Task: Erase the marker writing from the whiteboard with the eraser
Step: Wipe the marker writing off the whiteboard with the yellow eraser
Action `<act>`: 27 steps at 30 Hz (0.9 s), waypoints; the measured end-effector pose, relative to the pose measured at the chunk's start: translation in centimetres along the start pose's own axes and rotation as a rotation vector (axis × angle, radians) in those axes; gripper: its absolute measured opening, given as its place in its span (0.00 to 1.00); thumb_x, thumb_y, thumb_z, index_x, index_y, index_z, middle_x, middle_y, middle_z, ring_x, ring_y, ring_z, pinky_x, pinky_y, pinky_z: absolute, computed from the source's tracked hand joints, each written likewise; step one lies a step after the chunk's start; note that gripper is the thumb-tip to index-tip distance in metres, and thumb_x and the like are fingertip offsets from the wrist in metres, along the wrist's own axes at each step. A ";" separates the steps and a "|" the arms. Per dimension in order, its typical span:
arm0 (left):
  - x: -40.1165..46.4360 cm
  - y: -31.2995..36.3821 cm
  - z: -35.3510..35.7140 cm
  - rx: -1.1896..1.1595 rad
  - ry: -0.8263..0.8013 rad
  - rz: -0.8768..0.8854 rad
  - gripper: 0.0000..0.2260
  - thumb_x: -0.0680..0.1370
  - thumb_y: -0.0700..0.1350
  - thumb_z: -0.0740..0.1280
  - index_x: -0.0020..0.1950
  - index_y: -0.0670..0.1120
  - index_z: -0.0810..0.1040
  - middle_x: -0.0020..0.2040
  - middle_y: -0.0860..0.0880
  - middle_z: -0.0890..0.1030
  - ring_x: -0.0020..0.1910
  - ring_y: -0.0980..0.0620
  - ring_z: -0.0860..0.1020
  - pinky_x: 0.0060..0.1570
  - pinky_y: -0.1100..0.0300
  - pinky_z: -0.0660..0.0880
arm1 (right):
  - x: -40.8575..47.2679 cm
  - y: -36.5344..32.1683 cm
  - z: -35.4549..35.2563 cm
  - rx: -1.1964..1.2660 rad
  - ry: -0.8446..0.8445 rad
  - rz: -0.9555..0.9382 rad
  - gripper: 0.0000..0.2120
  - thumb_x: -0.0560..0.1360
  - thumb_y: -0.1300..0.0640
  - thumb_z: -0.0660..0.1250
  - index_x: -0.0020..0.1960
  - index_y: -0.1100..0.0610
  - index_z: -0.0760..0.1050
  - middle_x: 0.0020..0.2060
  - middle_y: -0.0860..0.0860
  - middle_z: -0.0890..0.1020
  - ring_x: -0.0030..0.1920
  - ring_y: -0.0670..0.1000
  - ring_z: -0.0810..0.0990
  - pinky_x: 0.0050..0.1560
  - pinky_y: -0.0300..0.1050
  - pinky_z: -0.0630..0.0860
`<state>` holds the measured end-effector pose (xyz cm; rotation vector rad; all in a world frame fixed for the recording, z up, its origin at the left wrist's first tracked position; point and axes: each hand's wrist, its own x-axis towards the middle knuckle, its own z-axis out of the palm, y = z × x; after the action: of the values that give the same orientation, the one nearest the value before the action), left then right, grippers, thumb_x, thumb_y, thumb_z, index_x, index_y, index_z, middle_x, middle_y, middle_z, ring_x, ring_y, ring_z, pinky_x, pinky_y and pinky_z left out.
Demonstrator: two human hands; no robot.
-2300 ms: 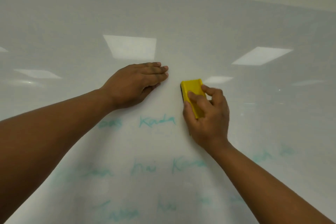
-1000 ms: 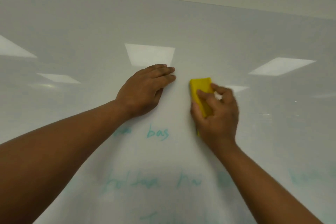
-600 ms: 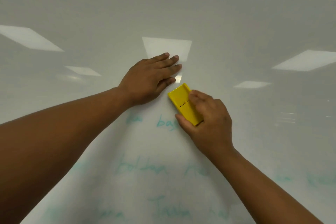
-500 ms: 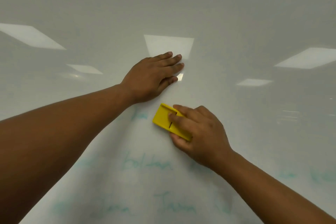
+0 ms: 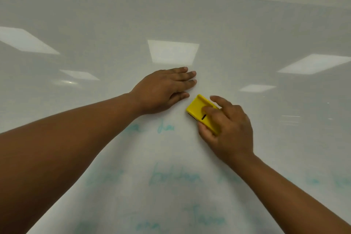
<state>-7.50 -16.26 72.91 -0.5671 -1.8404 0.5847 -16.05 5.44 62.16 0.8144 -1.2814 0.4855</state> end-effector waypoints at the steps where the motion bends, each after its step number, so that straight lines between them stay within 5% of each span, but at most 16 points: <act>1: -0.3 -0.2 0.0 0.001 0.002 0.011 0.20 0.84 0.51 0.63 0.76 0.47 0.72 0.78 0.49 0.68 0.78 0.48 0.65 0.74 0.52 0.66 | -0.1 -1.2 0.5 -0.015 -0.010 -0.040 0.15 0.74 0.48 0.72 0.58 0.54 0.83 0.67 0.53 0.80 0.50 0.61 0.80 0.46 0.54 0.77; 5: -1.4 -1.6 -0.4 0.004 0.012 0.056 0.19 0.85 0.50 0.63 0.76 0.48 0.73 0.77 0.50 0.69 0.78 0.48 0.66 0.73 0.52 0.68 | -0.8 -3.4 1.3 0.036 -0.186 -0.412 0.14 0.79 0.47 0.69 0.60 0.53 0.81 0.70 0.50 0.78 0.50 0.60 0.80 0.42 0.53 0.75; 10: -3.2 -3.0 -0.9 -0.006 0.088 0.020 0.17 0.84 0.45 0.65 0.73 0.46 0.76 0.74 0.49 0.74 0.75 0.47 0.71 0.71 0.50 0.72 | 2.0 -3.4 1.8 -0.002 -0.067 -0.120 0.15 0.77 0.48 0.72 0.61 0.53 0.81 0.69 0.51 0.78 0.50 0.61 0.80 0.45 0.54 0.77; 14: -4.3 -3.6 -1.0 0.011 0.109 0.020 0.17 0.83 0.43 0.66 0.72 0.45 0.77 0.73 0.48 0.75 0.74 0.47 0.72 0.70 0.54 0.69 | -0.9 -5.2 2.4 0.049 -0.237 -0.515 0.12 0.81 0.48 0.67 0.62 0.45 0.80 0.71 0.51 0.77 0.49 0.60 0.79 0.42 0.52 0.73; 19: -4.7 -4.0 -1.3 0.024 0.119 0.018 0.16 0.83 0.43 0.66 0.72 0.46 0.78 0.73 0.50 0.76 0.73 0.48 0.73 0.67 0.60 0.67 | 2.5 -4.2 2.0 0.005 -0.130 -0.188 0.08 0.78 0.50 0.70 0.55 0.46 0.84 0.69 0.53 0.78 0.47 0.61 0.77 0.44 0.53 0.73; 24: -5.3 -4.3 -1.6 0.015 0.104 0.007 0.16 0.84 0.44 0.65 0.72 0.46 0.77 0.73 0.49 0.75 0.73 0.48 0.73 0.69 0.58 0.67 | 0.8 -6.7 3.0 0.046 -0.315 -0.526 0.08 0.77 0.48 0.69 0.54 0.44 0.82 0.68 0.51 0.78 0.46 0.60 0.76 0.42 0.51 0.72; 27: -5.9 -4.6 -1.9 0.030 0.101 0.015 0.16 0.84 0.44 0.65 0.72 0.46 0.78 0.73 0.48 0.75 0.73 0.48 0.73 0.67 0.59 0.67 | 3.3 -5.8 2.7 0.056 -0.227 -0.275 0.09 0.75 0.48 0.73 0.55 0.46 0.84 0.65 0.54 0.80 0.44 0.61 0.76 0.42 0.53 0.76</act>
<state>-4.32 -23.23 72.24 -0.5805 -1.7310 0.5826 -12.75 -0.69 64.07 1.0995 -1.3406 0.2131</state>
